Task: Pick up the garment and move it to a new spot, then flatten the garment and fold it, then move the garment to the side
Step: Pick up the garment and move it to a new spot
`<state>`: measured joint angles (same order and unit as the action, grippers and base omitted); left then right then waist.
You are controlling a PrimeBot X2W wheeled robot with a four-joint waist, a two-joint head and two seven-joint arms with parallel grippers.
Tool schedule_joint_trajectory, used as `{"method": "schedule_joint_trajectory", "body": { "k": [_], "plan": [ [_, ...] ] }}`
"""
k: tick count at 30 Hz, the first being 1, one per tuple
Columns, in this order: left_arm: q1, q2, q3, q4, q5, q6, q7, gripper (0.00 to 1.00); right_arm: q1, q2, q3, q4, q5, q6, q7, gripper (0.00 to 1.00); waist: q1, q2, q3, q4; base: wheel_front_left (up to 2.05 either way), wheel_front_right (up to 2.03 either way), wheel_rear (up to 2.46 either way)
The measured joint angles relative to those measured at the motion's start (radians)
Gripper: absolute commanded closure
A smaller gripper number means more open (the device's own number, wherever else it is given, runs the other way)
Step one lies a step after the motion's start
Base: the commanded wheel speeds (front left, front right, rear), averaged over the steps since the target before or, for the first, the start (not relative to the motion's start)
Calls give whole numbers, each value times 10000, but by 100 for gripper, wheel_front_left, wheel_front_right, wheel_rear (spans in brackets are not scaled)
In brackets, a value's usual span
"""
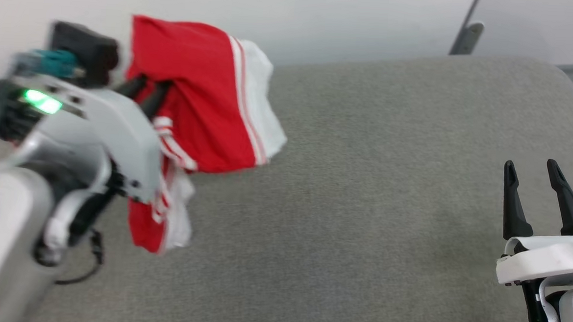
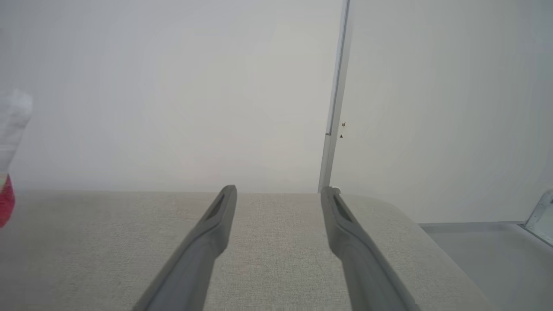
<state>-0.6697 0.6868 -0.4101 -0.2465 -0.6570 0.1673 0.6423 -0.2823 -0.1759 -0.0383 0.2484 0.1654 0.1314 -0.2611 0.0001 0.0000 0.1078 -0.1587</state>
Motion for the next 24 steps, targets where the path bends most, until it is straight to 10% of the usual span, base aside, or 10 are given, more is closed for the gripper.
{"method": "schedule_joint_trajectory", "body": {
  "k": [24],
  "plan": [
    [328, -2510, -2136, 6134, -207, -1083, -892, 100, -313, 803, 387, 194, -4, 0, -2, 0, 0, 0, 1160, -1489, 0, 0, 0]
  ]
}}
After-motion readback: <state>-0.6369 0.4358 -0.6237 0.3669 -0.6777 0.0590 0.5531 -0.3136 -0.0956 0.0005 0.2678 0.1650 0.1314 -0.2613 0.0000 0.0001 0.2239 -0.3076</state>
